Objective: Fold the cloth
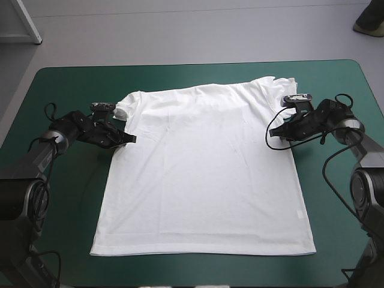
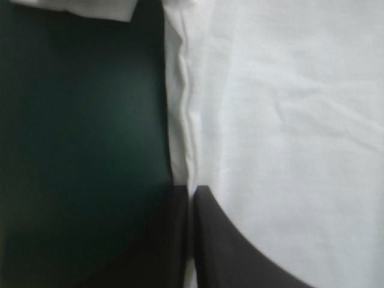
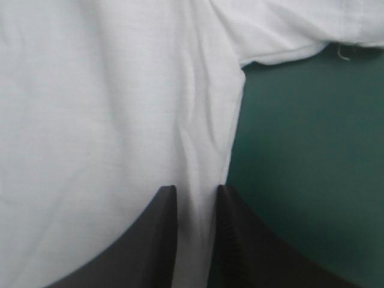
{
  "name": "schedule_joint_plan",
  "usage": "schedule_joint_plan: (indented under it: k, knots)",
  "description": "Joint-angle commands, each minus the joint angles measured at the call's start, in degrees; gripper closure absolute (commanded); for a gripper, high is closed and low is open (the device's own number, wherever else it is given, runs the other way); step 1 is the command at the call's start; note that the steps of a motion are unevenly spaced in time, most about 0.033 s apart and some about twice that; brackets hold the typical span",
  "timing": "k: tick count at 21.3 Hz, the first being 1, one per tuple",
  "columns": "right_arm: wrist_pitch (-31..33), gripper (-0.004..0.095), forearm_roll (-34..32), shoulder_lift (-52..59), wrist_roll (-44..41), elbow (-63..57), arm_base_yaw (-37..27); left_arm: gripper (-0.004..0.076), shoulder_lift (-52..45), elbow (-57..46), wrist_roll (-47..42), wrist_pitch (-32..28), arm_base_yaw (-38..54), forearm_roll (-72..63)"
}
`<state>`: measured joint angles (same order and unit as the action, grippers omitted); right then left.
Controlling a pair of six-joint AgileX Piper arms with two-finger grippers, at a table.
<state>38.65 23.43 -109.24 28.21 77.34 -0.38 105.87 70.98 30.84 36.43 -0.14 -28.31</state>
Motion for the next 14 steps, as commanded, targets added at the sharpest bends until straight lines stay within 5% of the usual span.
schedule_joint_plan:
  k: [1,4,10,14]
  knots:
    - [5.6,0.0810,-0.9,1.1,0.9,0.4,0.7,0.0705,-1.7,0.5,0.0,1.9,-0.2,-0.2]
    - [4.8,0.0920,-1.3,1.1,0.0,0.4,0.7,0.0705,-1.7,0.5,0.0,1.3,-0.2,-0.2]
    - [0.2,0.0920,-0.7,3.7,-0.4,1.0,0.7,0.0705,-3.5,0.5,0.0,-0.3,-0.1,0.1]
    - [-4.3,0.0922,-0.9,11.5,0.7,3.0,0.6,0.0705,-10.8,0.5,0.0,-6.4,-0.1,-0.2]
